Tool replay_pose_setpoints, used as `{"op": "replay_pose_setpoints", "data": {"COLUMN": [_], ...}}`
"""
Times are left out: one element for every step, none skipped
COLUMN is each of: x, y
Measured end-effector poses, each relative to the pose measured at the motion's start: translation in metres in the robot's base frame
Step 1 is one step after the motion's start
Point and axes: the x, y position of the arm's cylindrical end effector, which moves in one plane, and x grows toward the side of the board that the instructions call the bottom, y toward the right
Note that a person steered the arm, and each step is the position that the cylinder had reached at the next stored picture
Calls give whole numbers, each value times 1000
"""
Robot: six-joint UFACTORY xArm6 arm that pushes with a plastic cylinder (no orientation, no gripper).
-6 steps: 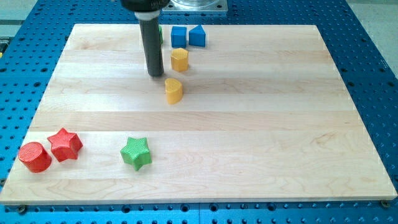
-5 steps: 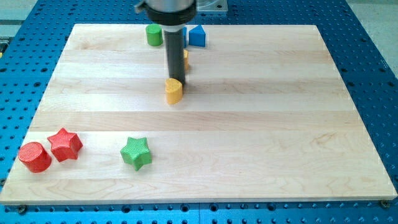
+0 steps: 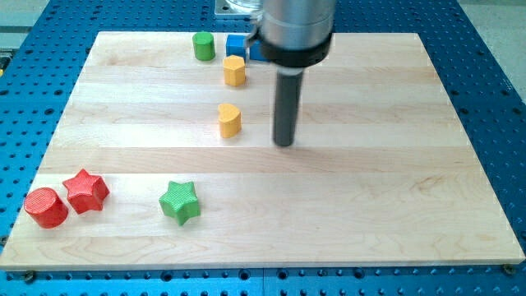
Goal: Keep the heart near to the bottom side of the hexagon
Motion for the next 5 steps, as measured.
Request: {"op": "replay_pose_setpoints", "data": {"x": [-18,-30,14,-21,-54], "y": [-36,-57,-67,-100,-98]}}
